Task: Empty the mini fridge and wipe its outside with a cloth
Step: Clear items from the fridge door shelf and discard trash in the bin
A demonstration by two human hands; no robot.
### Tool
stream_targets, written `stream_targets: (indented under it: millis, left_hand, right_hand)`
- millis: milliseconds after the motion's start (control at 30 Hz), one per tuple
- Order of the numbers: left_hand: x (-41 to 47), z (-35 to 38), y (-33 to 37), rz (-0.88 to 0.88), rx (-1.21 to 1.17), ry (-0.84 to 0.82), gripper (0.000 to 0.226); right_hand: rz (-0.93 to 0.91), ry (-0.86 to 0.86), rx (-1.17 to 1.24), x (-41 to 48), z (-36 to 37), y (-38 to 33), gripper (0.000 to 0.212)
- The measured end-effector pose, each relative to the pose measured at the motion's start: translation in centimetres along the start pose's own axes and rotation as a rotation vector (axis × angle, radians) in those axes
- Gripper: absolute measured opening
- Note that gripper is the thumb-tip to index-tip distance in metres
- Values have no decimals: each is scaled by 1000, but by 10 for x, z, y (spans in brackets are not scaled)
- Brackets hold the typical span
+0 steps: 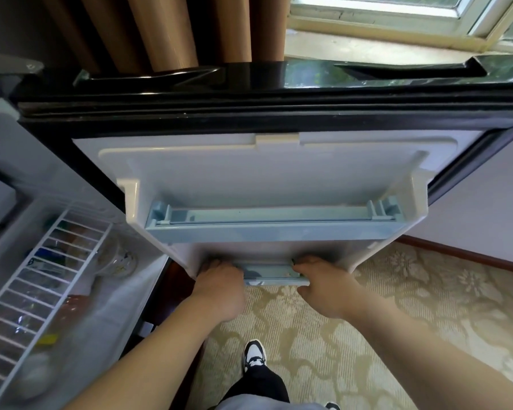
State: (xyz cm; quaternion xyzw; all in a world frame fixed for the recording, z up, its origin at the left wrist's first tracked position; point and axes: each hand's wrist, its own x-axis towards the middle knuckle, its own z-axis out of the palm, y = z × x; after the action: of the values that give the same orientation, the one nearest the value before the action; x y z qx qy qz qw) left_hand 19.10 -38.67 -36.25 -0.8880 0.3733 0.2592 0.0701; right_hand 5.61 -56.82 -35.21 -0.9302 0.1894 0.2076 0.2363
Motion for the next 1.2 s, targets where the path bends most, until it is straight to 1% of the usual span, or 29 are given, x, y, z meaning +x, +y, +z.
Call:
stream_targets:
  millis: [100, 200, 233, 333, 400, 533, 700, 933, 1100, 1200]
  left_hand:
    - [-1, -5, -1, 15, 22, -13, 22]
    - [-3, -7, -4, 48, -33, -6, 25]
    - [-4, -6, -6, 71, -61, 16, 29]
    - [-9, -1, -11, 154, -165, 85, 56]
    - [-15, 0, -12, 194, -277, 96, 66]
    - [-29, 2, -11, 233, -414, 130, 75]
    - [-43, 1, -12, 234, -534, 181, 77]
    - [-72, 5, -17, 198, -632, 248, 79]
    - [-125, 23, -7, 81, -659, 360, 79]
    - [-170, 44, 10, -41, -687, 420, 77]
  right_hand:
    - [-8, -9, 17, -3, 0, 0, 41]
    - [-16, -13, 28, -5, -2, 0, 47]
    - [-17, -15, 34, -6, -4, -1, 48]
    - [-26, -12, 63, -9, -7, -2, 47]
    - [-27, -10, 86, -10, -10, -3, 46]
    - [-63, 17, 100, -13, -13, -7, 48]
    - [-100, 57, 126, -18, -17, -11, 47]
    - [-142, 83, 149, -27, -21, -15, 49]
    - [-288, 62, 147, -46, -21, -24, 53]
    - [-399, 40, 98, -62, -11, -30, 53]
